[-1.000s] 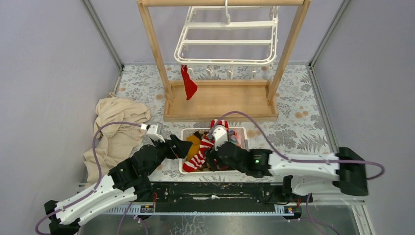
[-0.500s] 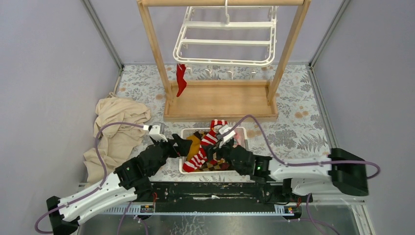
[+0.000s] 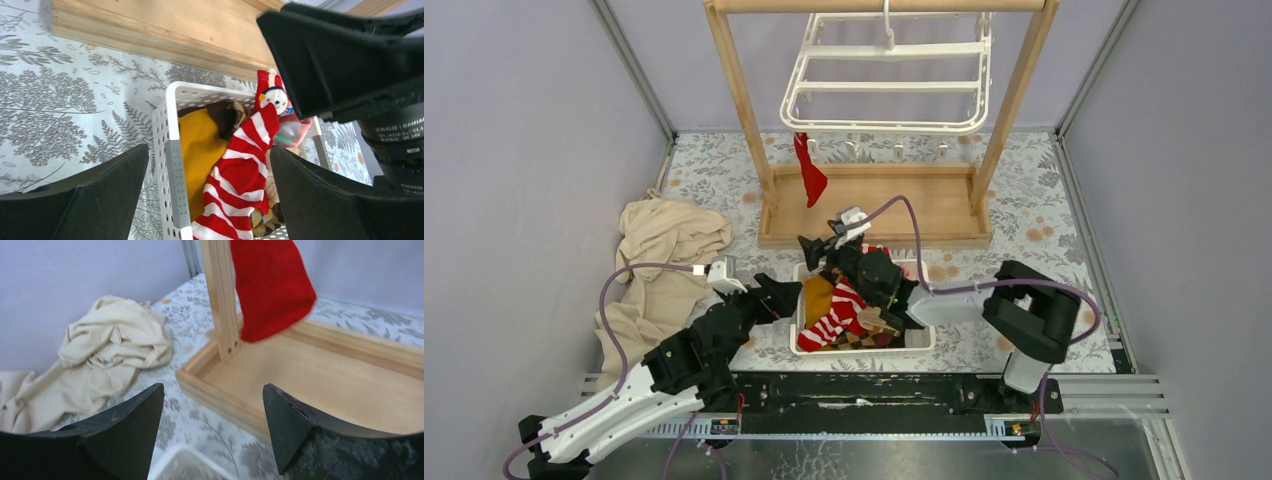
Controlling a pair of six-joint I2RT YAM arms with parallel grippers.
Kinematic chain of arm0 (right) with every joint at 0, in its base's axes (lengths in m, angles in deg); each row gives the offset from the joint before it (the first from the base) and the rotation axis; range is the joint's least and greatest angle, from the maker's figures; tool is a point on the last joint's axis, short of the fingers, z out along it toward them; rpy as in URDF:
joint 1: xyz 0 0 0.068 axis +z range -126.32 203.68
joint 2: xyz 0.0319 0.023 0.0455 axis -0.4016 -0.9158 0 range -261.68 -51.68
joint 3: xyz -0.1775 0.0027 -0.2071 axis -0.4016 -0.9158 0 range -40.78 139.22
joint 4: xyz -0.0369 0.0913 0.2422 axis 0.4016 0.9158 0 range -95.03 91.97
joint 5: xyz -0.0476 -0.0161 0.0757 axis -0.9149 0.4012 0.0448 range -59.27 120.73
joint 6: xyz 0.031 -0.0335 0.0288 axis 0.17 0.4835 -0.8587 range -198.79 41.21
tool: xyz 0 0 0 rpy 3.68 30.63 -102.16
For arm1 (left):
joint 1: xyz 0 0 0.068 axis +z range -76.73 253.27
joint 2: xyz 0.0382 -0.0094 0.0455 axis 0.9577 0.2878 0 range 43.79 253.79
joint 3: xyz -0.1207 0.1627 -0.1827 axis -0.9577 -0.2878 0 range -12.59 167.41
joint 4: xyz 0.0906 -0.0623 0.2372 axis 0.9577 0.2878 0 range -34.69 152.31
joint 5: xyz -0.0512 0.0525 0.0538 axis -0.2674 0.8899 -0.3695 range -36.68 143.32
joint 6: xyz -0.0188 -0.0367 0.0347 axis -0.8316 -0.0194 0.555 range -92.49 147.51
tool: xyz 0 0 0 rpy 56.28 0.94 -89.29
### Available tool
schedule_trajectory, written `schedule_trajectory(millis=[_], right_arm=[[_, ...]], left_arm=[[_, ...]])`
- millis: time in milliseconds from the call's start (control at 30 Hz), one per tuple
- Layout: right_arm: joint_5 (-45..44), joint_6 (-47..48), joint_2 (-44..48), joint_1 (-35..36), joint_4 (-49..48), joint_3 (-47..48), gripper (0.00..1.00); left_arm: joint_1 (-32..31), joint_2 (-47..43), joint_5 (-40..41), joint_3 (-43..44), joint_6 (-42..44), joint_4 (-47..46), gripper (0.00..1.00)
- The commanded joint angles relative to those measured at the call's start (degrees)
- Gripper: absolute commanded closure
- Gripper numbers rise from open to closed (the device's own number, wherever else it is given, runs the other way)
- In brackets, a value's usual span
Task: Remove the socks clipped to the hanger
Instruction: Place the sock in the bin, then remove the sock from the hanger.
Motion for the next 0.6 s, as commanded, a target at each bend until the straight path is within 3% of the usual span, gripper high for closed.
schedule_trajectory(millis=[0, 133, 400, 567], right_arm=[[6.4, 0.1, -5.5, -1.4, -7.4, 8.6, 0.21], [5.5, 0.7, -10.6, -2.0, -7.9, 14.7, 0.2], [-7.2, 1.6, -17.3, -2.9, -10.7, 22.6, 0.19], [-6.8, -0.3, -19.9, -5.1, -10.8, 26.3, 0.18]], left_arm=[[-0.3, -0.4, 5.6, 3.1, -2.9, 3.5, 0.02], [-0.2, -0.5, 5.8, 4.0, -1.9, 3.5, 0.02], [-0.3, -0.4, 4.7, 4.0, -1.7, 3.9, 0.02], [-0.2, -0.4, 4.4, 4.1, -1.6, 4.0, 0.02]])
